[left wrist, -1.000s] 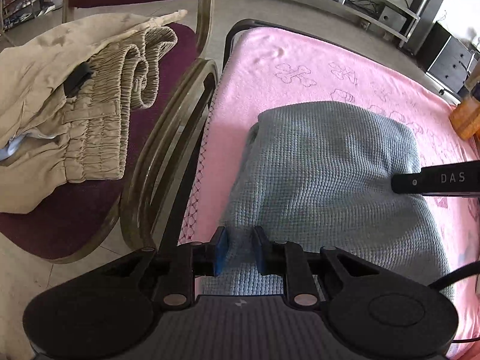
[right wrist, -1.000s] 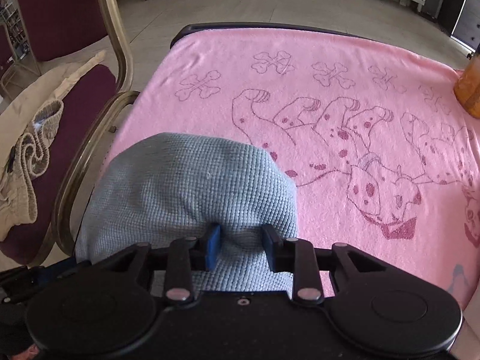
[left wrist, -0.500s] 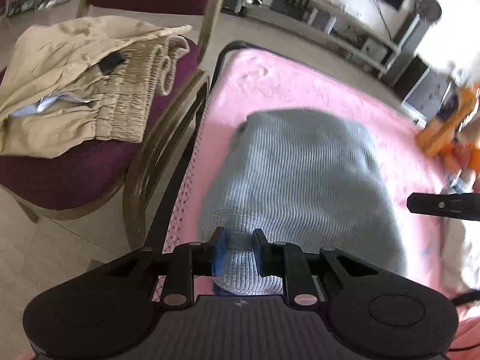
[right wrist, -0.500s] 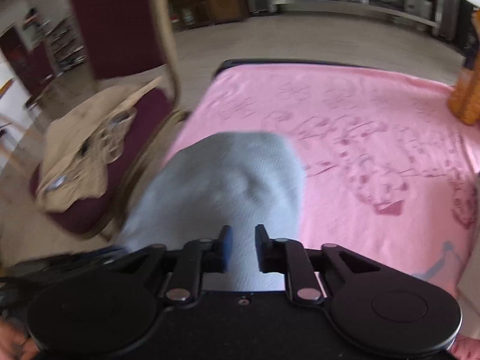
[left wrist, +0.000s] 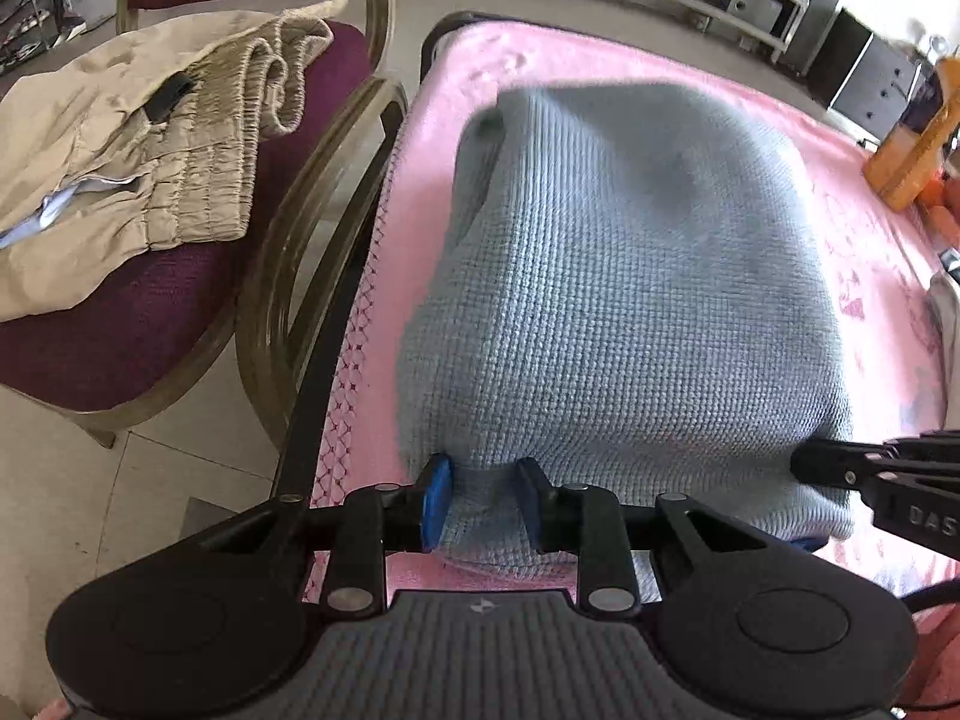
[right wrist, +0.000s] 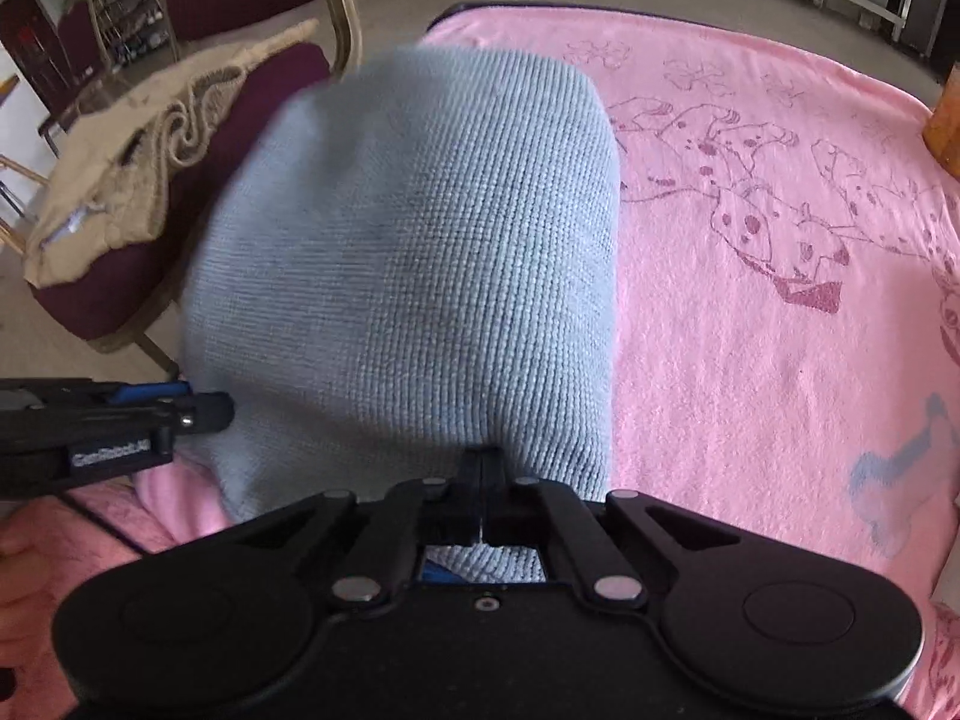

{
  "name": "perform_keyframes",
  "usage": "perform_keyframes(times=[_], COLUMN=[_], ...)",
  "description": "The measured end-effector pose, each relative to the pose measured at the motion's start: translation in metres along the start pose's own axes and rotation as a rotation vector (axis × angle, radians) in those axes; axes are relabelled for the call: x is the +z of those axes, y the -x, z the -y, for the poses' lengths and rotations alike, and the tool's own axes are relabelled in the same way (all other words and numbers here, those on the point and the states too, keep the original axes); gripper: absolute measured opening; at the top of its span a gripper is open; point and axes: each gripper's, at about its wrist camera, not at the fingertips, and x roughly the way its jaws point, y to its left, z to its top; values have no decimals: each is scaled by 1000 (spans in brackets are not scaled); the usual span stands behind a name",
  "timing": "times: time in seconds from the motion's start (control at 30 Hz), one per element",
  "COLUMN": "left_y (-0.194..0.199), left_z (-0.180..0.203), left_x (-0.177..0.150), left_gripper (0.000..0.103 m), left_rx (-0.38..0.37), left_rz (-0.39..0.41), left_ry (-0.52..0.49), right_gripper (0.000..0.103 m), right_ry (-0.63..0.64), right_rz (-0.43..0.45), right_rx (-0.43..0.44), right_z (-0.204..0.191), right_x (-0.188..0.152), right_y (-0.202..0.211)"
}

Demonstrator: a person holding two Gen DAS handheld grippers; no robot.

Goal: Fold clothes

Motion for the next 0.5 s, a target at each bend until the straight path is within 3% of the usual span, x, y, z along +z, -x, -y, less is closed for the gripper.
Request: perform_keyframes(times=[0.1, 0.23, 0.4, 0.5], left_y=[13, 31, 48, 48], left_z=[-10, -17, -15, -7], left_x=[-8, -20, -19, -1], left_gripper=[25, 28, 28, 25], left_rx=[-71, -189, -130, -71], left_rz=[34, 85, 223, 288], left_ry=[43, 77, 101, 74], right_gripper=[19, 22, 22, 22], right_ry=[-9, -30, -113, -152], right_rz=[37, 106, 204, 227], right_rx=[41, 58, 50, 93], right_z=[0, 7, 25, 29], right_x=[-4, -6, 0, 5], right_y=[22, 52, 61, 53])
